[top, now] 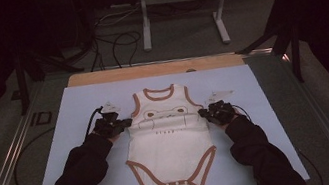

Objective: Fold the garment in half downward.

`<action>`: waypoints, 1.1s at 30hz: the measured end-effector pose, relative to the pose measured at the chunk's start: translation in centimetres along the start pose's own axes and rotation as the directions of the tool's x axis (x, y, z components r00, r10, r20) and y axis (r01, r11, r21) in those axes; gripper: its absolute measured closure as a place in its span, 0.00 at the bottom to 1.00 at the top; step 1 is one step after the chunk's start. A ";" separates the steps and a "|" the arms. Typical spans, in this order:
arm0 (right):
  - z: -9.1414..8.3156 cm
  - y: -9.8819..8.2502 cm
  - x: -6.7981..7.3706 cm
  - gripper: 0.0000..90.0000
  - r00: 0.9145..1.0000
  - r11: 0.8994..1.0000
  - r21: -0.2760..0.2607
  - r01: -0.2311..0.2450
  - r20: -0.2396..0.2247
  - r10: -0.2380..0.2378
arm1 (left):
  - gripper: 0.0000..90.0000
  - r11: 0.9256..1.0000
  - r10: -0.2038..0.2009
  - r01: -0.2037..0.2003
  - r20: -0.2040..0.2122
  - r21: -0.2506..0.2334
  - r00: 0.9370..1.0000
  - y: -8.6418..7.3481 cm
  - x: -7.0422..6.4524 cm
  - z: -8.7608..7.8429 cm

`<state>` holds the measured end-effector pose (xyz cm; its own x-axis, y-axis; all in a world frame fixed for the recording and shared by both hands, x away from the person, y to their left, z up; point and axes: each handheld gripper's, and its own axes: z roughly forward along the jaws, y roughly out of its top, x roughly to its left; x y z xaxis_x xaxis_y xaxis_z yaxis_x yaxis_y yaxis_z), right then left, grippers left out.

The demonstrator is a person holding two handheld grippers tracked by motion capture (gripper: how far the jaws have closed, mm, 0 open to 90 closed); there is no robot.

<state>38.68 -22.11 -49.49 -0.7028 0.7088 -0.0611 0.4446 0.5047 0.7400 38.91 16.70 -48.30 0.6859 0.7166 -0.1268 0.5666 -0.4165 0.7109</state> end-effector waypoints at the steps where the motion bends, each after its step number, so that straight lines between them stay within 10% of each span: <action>1: -0.2 0.0 0.2 0.97 1.000 1.000 -0.001 0.006 0.000 -0.006 | 1.00 1.000 0.004 -0.004 0.008 0.000 1.000 -0.2 -0.2 -0.4; 33: -4.4 -4.5 5.4 0.96 0.994 0.996 0.055 0.077 -0.082 -0.072 | 1.00 0.995 0.048 -0.057 0.109 0.081 0.993 -5.2 -4.1 -2.5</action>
<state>30.47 -22.75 -50.19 -0.7760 0.6279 -0.0594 0.4192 0.5838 0.6953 32.01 17.32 -49.71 0.7577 0.6308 -0.1675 0.5619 -0.5001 0.6589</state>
